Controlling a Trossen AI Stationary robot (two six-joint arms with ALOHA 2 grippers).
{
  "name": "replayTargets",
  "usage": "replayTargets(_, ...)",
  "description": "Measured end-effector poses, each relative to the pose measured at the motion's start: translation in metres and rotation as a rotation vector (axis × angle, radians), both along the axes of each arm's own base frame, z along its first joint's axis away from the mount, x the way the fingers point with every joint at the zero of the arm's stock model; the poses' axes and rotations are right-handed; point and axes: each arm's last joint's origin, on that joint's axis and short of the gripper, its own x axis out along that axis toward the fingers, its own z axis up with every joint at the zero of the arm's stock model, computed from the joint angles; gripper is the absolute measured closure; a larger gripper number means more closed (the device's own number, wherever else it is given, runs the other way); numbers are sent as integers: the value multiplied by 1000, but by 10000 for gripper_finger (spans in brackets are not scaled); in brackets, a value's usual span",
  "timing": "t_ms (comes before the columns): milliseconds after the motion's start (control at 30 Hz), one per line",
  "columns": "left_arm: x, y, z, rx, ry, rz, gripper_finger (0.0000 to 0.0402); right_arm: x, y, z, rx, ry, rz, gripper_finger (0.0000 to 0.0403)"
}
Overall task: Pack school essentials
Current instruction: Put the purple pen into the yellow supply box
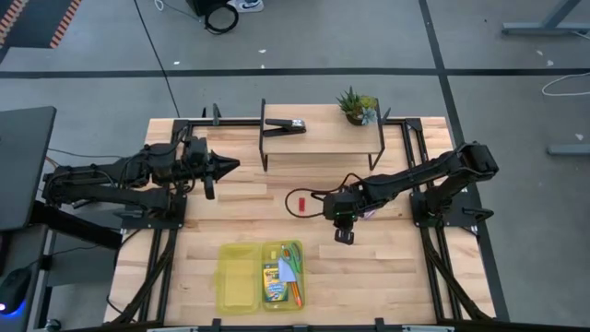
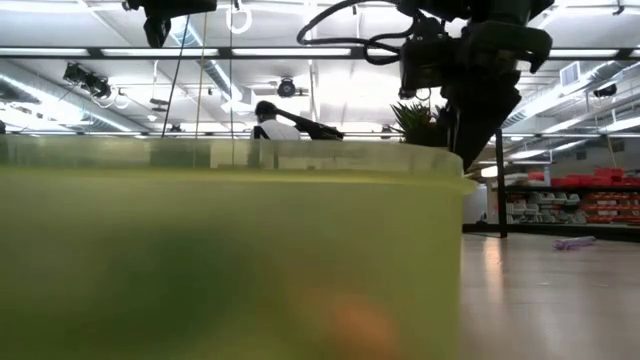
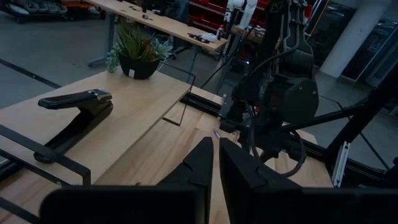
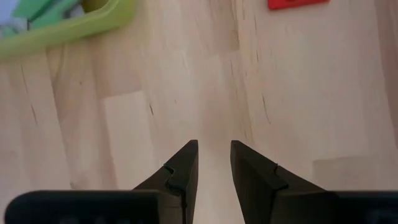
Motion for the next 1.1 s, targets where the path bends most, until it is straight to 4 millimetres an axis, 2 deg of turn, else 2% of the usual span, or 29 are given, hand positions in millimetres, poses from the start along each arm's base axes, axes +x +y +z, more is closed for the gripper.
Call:
replayTargets(200, 0, 0, 0, -1, 0, 0, 377, 2, -2, -1, -146, -39, 225, 302)
replayTargets(300, 0, 0, 0, -1, 0, 0, 378, 1, -10, -3, -189, -31, 301, 302)
replayTargets(467, 0, 0, 0, 0, 0, 0, 369, -6, -21, -6, -106, 53, 322, 302)
replayTargets(567, 0, 0, 0, -1, 0, 0, 365, -11, -21, -5, -38, 81, 396, 302)
replayTargets(700, 0, 0, 0, -1, 1, 0, 370, -20, -22, -3, -59, 114, 519, 299)
replayTargets(967, 0, 0, 1, 0, -7, 1, 376, -42, -35, -32, -65, 236, 598, 260)
replayTargets(1100, 0, 0, 1, 0, -8, 1, 369, -49, -39, -39, -60, 281, 593, 249)
